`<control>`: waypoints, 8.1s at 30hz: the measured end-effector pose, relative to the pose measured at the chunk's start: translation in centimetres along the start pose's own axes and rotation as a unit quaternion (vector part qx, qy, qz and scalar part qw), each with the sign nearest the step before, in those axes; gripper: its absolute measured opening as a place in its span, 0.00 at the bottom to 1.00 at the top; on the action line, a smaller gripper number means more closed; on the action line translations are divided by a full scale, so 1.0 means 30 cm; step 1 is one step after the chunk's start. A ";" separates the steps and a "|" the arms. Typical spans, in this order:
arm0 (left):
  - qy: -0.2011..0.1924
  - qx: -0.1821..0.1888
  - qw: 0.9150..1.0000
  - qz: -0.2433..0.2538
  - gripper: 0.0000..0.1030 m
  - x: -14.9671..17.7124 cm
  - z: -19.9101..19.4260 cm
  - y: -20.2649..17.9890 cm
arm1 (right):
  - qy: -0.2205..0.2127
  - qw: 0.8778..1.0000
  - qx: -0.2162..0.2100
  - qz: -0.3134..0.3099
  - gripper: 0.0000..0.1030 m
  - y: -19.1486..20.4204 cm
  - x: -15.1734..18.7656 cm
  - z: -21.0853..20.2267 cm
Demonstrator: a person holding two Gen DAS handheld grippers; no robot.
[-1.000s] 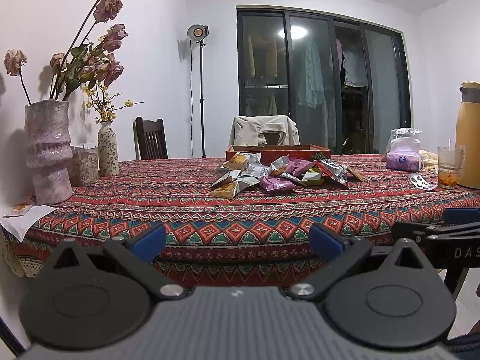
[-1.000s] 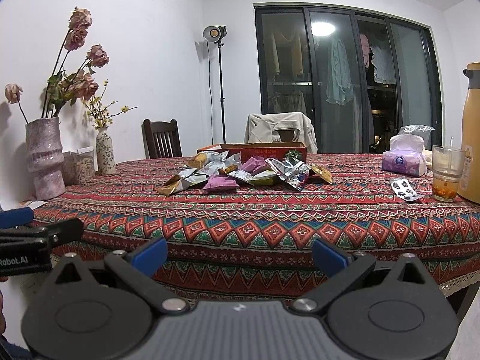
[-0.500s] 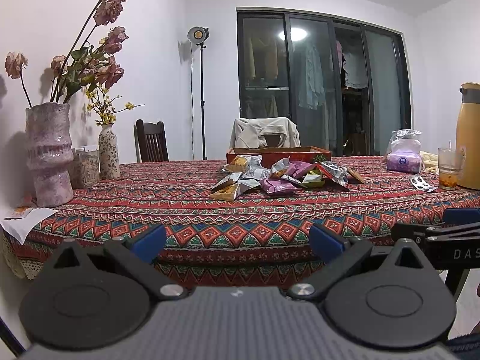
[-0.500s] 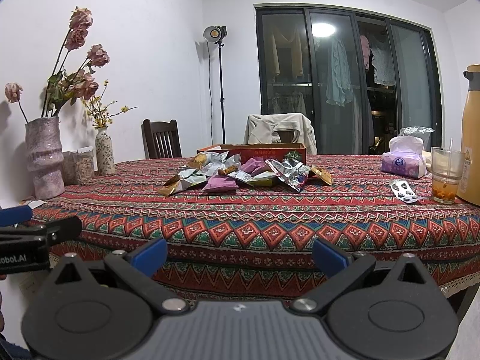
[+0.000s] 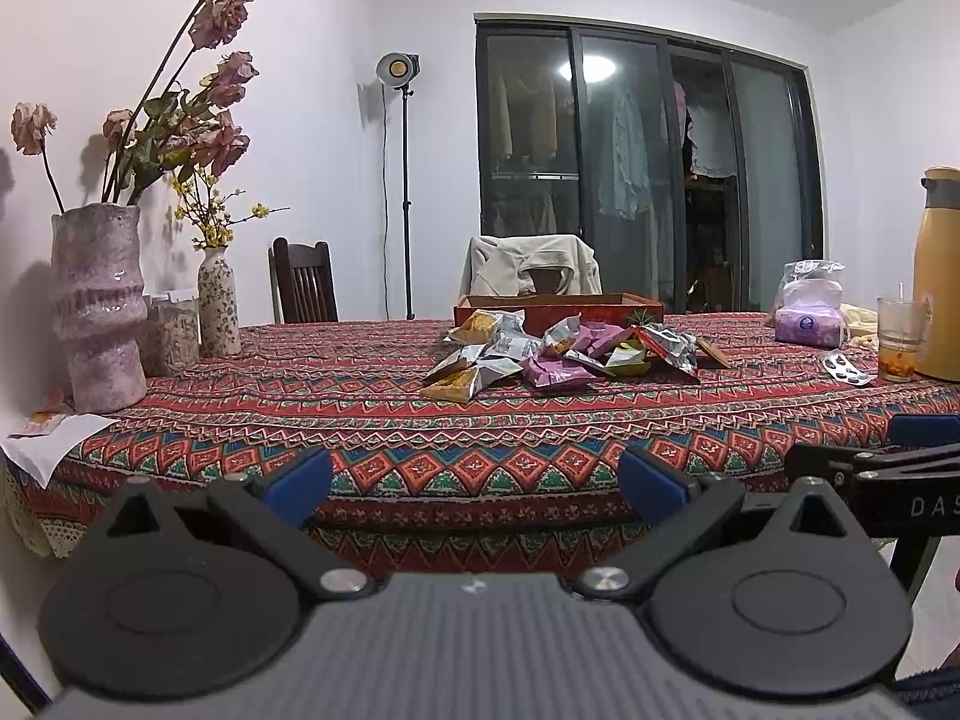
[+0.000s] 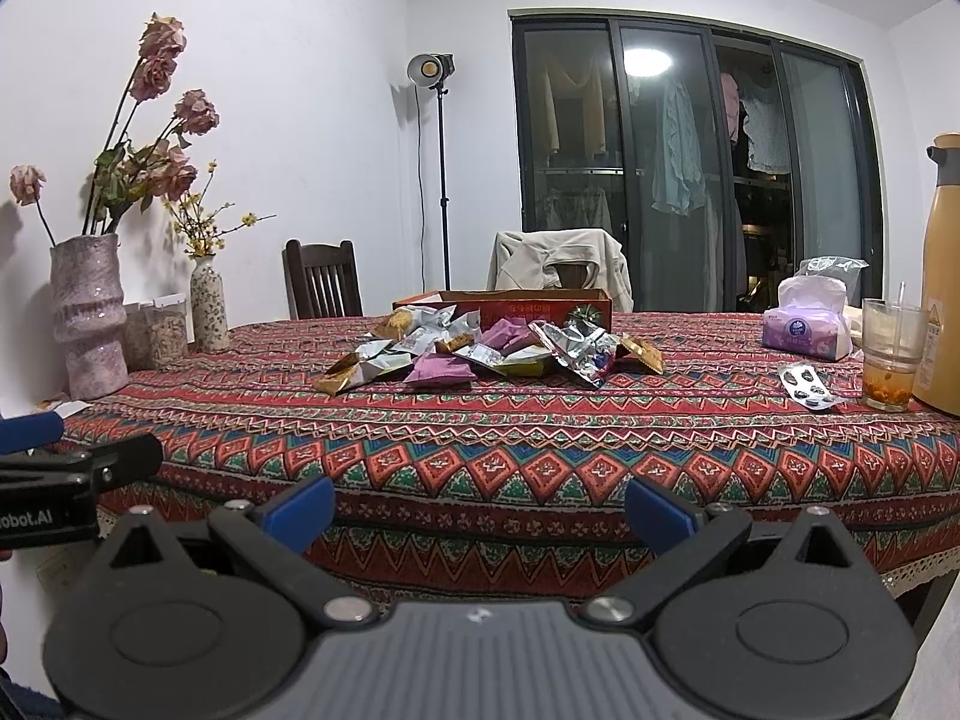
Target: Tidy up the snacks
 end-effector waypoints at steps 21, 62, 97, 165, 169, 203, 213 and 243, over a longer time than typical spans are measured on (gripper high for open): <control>0.003 -0.013 1.000 -0.004 1.00 -0.057 0.097 0.065 | -0.010 1.000 0.003 0.012 1.00 -0.037 -0.038 0.037; 0.161 0.034 0.981 -0.104 1.00 -0.203 1.197 0.387 | 0.078 0.996 0.026 0.044 0.83 -0.128 -0.408 1.053; 0.152 0.083 0.974 -0.149 0.39 -0.230 1.094 0.373 | 0.172 0.979 0.100 0.046 0.38 -0.465 -0.282 1.334; 0.266 0.054 0.962 -0.040 0.75 -0.483 2.340 0.459 | 0.225 0.968 0.020 -0.107 0.52 -0.047 -0.731 2.326; 0.251 0.055 0.963 -0.077 0.80 -0.550 2.281 0.485 | 0.204 0.973 0.012 -0.104 0.52 -0.036 -0.765 2.279; 0.013 0.017 0.999 -0.028 1.00 -0.456 0.485 0.033 | 0.020 0.994 -0.049 -0.099 0.89 -0.263 -0.610 0.594; 0.034 0.022 0.999 -0.026 1.00 -0.276 0.368 0.017 | 0.033 0.995 -0.057 -0.074 0.89 -0.192 -0.361 0.386; 0.110 0.059 0.991 -0.056 0.98 -0.284 0.893 0.318 | 0.052 0.995 -0.045 -0.079 0.87 -0.032 -0.434 0.720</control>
Point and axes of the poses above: each gripper's, at about its wrist camera, not at the fingertips, and z roughly the way its jaws point, y to its left, x to its underside, the point moved 9 cm from there along z, roughly the way its jaws point, and after that the axes turned 13 degrees about x, right-handed, at the moved point
